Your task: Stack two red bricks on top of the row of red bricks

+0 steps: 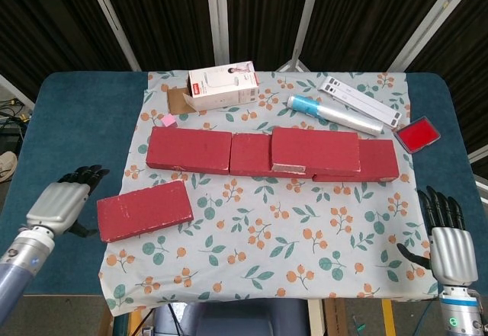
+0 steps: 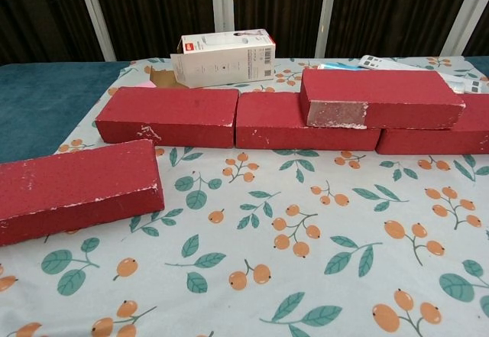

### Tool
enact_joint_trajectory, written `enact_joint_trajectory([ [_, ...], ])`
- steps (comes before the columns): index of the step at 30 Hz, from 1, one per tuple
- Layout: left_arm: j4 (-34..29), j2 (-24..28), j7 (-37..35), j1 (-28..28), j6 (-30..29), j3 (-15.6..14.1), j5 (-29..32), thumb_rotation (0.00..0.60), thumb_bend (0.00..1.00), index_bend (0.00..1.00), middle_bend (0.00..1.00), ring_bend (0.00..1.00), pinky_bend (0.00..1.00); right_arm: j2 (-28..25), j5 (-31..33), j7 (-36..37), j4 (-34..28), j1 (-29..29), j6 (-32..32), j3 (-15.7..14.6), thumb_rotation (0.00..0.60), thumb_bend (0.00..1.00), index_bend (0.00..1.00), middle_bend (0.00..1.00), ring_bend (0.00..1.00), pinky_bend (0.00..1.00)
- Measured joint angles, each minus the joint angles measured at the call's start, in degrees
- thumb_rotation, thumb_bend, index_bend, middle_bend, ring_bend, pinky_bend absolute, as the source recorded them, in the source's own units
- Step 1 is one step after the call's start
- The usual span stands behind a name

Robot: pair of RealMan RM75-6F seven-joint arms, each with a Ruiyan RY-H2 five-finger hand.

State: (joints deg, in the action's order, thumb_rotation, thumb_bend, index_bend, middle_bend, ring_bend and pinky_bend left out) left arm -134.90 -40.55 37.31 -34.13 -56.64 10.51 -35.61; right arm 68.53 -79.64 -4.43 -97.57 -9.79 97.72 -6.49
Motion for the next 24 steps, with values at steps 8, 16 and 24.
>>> enact_joint_trajectory([
  [8, -0.07, -12.62, 7.72, -8.27, -12.42, -1.02, 16.62, 0.600, 0.00, 0.00, 0.00, 0.00, 0.08, -0.74, -0.73, 1.15, -1.09, 1.23, -2.37, 1.57, 0.600, 0.02, 0.00, 0.00, 0.00, 0.00],
  [16, -0.09, -23.92, 14.25, -15.71, -26.41, -0.83, 28.85, 0.600, 0.00, 0.00, 0.00, 0.00, 0.04, -1.00, -0.73, 1.79, -1.29, 2.22, -4.03, 3.26, 0.600, 0.02, 0.00, 0.00, 0.00, 0.00],
  [24, 2.64, -29.65, 17.01, -18.89, -30.98, -0.37, 32.02, 0.600, 0.00, 0.00, 0.00, 0.00, 0.01, -1.00, -1.02, 2.37, -1.54, 3.07, -5.17, 4.62, 0.600, 0.02, 0.00, 0.00, 0.00, 0.00],
])
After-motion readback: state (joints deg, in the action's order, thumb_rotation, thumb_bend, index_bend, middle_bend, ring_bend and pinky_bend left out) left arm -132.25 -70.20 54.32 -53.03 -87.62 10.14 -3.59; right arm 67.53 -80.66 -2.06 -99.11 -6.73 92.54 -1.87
